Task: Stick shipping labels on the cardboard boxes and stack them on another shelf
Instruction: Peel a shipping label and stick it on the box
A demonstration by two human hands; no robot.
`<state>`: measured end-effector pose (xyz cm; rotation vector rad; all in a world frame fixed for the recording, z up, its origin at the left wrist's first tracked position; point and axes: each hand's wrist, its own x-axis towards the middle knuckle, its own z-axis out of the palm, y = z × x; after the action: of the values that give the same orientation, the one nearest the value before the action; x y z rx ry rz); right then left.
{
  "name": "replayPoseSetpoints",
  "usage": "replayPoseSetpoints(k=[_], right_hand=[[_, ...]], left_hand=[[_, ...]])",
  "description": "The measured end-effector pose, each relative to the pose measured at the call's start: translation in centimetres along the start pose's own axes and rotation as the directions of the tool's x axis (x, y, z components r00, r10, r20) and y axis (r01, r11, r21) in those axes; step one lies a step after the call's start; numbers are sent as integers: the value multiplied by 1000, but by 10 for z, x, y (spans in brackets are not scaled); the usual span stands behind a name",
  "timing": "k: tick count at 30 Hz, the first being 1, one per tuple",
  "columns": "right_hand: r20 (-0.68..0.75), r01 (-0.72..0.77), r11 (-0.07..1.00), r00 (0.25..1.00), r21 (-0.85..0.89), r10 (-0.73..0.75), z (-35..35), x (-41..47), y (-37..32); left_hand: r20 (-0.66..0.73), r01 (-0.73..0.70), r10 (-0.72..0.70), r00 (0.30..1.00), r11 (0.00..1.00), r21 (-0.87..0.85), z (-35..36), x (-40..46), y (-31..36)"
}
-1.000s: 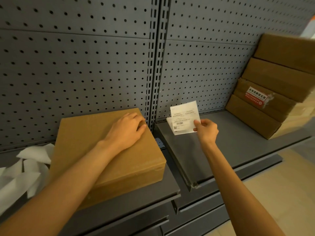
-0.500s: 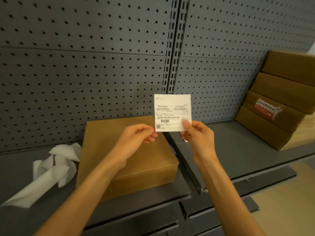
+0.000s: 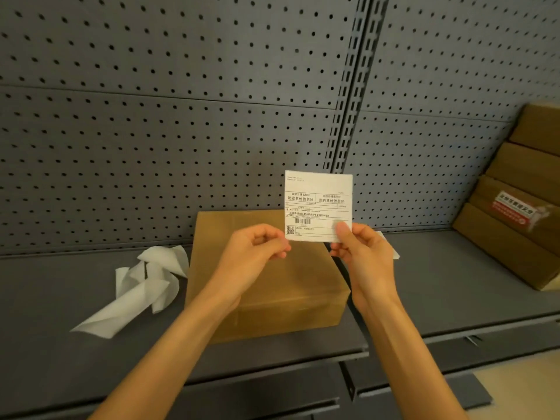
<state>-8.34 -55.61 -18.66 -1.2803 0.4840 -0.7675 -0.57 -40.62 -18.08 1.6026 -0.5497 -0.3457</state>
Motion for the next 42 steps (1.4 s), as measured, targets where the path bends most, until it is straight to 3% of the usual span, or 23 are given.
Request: replayPoseSetpoints(k=[24,30,33,36,42], right_hand=[[41,-3,996,999,-94,7,24,-7,19],[-1,60,943,998,-327,-64,27,-1,22],[-11,162,869,982,-469,-189,27,-2,19],[78,258,837,965,-482,-252,32,-8,12],[362,319,863,916,-392,-175,43,-22,5]], left_hand=[[-53,-74,72,996,997,-36,-23,-11,-4],[-65,-107,107,992,994,-3,-28,-9,-6],[-72,-132,131,989,991,-1,-30,-7,-6],[-83,-150,150,985,989,15,-30,-4,-7],[-56,-207,213,975,973,104,-28,0,-11]])
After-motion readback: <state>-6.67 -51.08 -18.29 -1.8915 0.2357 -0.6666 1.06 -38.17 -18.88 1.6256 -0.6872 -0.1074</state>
